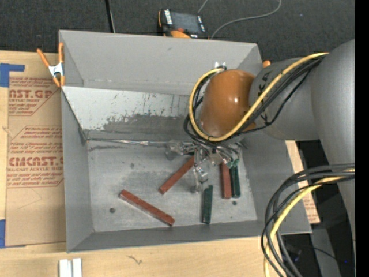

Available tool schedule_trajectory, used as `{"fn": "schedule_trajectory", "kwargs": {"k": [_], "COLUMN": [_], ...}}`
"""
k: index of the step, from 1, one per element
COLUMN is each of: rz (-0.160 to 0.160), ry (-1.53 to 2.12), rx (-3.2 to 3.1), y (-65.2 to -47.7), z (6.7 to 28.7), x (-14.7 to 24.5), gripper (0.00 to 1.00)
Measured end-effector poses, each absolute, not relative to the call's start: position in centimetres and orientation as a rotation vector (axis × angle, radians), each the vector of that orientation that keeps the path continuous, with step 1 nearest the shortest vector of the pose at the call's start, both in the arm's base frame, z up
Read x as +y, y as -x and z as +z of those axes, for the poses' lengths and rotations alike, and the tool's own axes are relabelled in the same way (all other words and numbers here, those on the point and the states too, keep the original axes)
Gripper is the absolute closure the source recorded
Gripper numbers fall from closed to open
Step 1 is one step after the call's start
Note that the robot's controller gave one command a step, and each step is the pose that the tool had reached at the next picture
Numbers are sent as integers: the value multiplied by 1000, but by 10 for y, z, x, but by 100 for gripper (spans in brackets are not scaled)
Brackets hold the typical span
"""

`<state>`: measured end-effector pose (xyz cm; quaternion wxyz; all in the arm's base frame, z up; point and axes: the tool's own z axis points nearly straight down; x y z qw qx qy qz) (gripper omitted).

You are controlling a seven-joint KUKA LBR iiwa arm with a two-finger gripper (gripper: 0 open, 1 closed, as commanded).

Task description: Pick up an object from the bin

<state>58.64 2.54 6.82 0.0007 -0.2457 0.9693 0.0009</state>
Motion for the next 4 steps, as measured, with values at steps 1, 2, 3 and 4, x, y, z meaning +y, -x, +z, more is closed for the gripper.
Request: {"fn": "schedule_trajectory", "kwargs": {"k": [1, 2, 3, 4], "rz": [3, -1, -1, 0], "ry": [771, 769, 769, 769], "rx": [3043, 3039, 3040, 3042], "y": [-587, -588, -590, -591], "z": [69, 116, 151, 164], "x": [26, 26, 27, 28], "gripper": [100, 100, 100, 100]}}
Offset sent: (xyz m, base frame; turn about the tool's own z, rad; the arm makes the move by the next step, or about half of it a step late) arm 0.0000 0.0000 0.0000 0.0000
